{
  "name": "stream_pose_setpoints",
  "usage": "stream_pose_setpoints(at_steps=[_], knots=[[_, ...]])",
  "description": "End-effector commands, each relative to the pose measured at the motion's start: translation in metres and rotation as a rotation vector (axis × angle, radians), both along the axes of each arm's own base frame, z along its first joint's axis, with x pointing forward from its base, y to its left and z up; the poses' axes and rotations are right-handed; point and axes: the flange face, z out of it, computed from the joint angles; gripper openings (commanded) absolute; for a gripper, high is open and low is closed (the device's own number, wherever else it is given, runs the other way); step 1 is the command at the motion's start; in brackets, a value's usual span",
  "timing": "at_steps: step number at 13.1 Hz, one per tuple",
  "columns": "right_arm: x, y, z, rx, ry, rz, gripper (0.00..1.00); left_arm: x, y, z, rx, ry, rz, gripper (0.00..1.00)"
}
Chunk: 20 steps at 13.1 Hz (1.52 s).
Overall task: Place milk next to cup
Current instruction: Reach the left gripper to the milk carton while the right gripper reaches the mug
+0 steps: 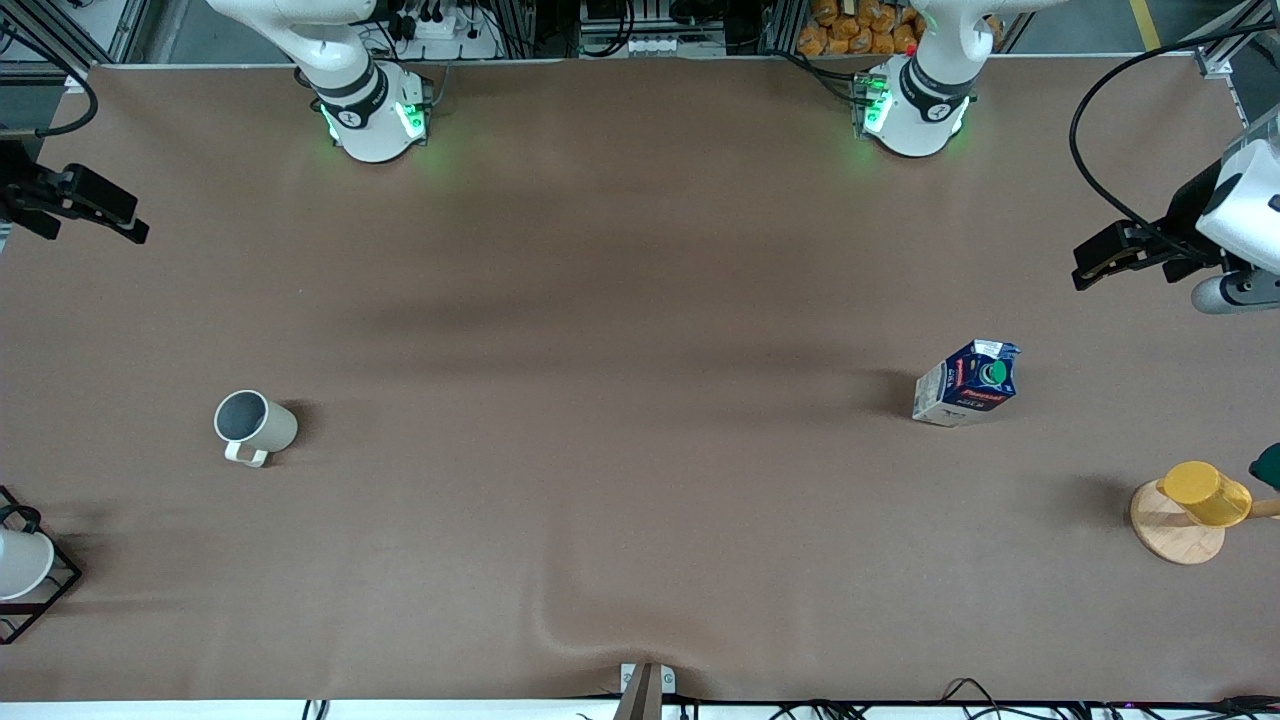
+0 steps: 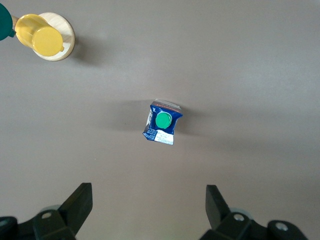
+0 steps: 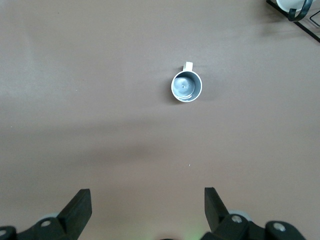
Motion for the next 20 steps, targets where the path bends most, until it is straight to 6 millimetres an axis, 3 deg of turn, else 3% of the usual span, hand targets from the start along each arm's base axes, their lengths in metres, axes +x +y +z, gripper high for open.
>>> stream_pose_setpoints(at_steps=[1, 4, 9, 11, 14, 16, 18, 20], knots=[[0.002, 0.003, 0.003, 0.004, -0.002, -0.013, 1.0, -0.003, -0.007, 0.009, -0.01, -0.004, -0.023, 1.0], [0.002, 0.003, 0.004, 0.004, -0.005, -0.013, 1.0, 0.0, -0.006, 0.003, -0.014, 0.007, -0.026, 1.0], [0.007, 0.005, -0.001, 0.004, 0.001, -0.01, 1.0, 0.023, -0.008, -0.057, -0.022, 0.052, -0.106, 1.0], [0.019, 0.019, -0.02, 0.005, 0.032, 0.019, 1.0, 0.024, -0.009, -0.09, -0.015, 0.029, -0.11, 1.0], [0.057, 0.038, -0.07, 0.003, 0.065, 0.055, 1.0, 0.023, -0.022, -0.132, -0.017, 0.007, -0.137, 1.0], [0.074, 0.047, -0.083, 0.002, 0.061, 0.077, 1.0, 0.02, -0.02, -0.173, -0.019, -0.019, -0.137, 1.0], [0.078, 0.034, -0.087, -0.001, 0.061, 0.062, 1.0, 0.02, -0.02, -0.201, 0.007, -0.035, -0.157, 1.0], [0.092, 0.019, -0.119, -0.005, 0.104, 0.04, 1.0, 0.024, -0.018, -0.224, 0.05, -0.002, -0.189, 1.0]])
